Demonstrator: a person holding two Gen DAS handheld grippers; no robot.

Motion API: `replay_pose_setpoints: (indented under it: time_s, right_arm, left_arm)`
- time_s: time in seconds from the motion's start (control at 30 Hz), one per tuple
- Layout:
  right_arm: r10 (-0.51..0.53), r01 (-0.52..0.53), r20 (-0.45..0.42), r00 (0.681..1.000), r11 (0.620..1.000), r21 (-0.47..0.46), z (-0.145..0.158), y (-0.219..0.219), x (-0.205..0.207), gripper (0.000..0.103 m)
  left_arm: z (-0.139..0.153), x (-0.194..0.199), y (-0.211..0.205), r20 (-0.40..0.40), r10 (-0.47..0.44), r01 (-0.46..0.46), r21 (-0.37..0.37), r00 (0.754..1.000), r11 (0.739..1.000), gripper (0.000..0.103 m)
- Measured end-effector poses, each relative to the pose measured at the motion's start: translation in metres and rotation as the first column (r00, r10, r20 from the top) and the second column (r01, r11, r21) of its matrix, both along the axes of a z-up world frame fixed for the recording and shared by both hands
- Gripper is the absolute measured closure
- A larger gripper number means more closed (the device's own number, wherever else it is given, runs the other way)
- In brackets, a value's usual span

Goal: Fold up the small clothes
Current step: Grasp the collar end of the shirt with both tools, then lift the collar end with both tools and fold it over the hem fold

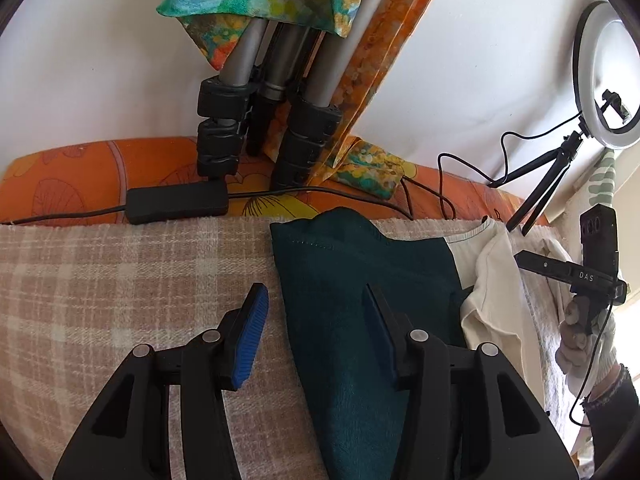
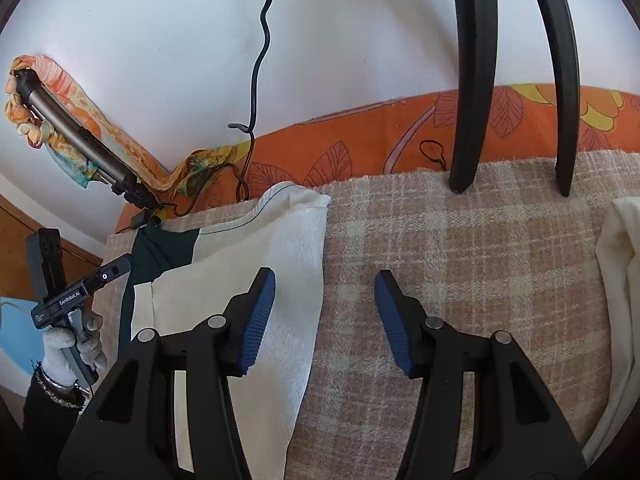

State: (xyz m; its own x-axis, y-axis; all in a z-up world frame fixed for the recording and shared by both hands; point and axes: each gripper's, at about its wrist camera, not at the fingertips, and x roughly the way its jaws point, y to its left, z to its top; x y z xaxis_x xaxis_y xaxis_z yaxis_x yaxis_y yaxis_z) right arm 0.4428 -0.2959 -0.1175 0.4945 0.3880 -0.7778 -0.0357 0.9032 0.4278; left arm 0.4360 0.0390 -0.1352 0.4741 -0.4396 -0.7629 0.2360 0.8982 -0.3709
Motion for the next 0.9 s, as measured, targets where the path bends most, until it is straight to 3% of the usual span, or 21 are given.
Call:
replay_pose_setpoints:
  time_s: [0.23, 0.27, 0.3, 0.33, 0.4, 0.43, 0.9]
  right_arm:
    - [0.029, -0.029, 0.024, 0.999, 1.000, 0.004, -0.004, 0.018, 0.018, 0.048]
    - [0.033, -0.033, 0.026, 0.999, 0.999, 0.005, -0.005, 0.020, 0.019, 0.051]
    - [0.036, -0.036, 0.024, 0.999, 0.999, 0.007, -0.005, 0.022, 0.019, 0.061]
    - [0.037, -0.037, 0.016, 0.999, 0.999, 0.005, -0.007, 0.024, 0.020, 0.068]
    - [0.037, -0.037, 0.013, 0.999, 0.999, 0.008, -0.009, 0.024, 0.021, 0.088]
    - [0.037, -0.038, 0.015, 0.999, 0.999, 0.020, -0.008, 0.023, 0.021, 0.090]
    - [0.058, -0.066, 0.114, 0.992, 0.995, 0.069, 0.037, 0.027, -0.007, 0.097]
  left_arm:
    - [-0.002, 0.009, -0.021, 0.064, -0.044, 0.039, 0.076, 0.997, 0.996, 0.056]
    - [-0.002, 0.010, -0.022, 0.066, -0.046, 0.042, 0.074, 0.997, 0.996, 0.056]
    - [-0.002, 0.011, -0.023, 0.069, -0.045, 0.040, 0.068, 0.997, 0.997, 0.059]
    - [-0.003, 0.011, -0.022, 0.071, -0.041, 0.037, 0.055, 0.997, 0.998, 0.065]
    - [-0.004, 0.009, -0.021, 0.069, -0.042, 0.040, 0.026, 0.997, 0.999, 0.094]
    - [-0.004, 0.009, -0.020, 0.073, -0.040, 0.038, 0.022, 0.997, 0.999, 0.095]
    - [0.030, -0.016, -0.004, 0.162, -0.041, 0.052, -0.064, 0.986, 0.997, 0.100]
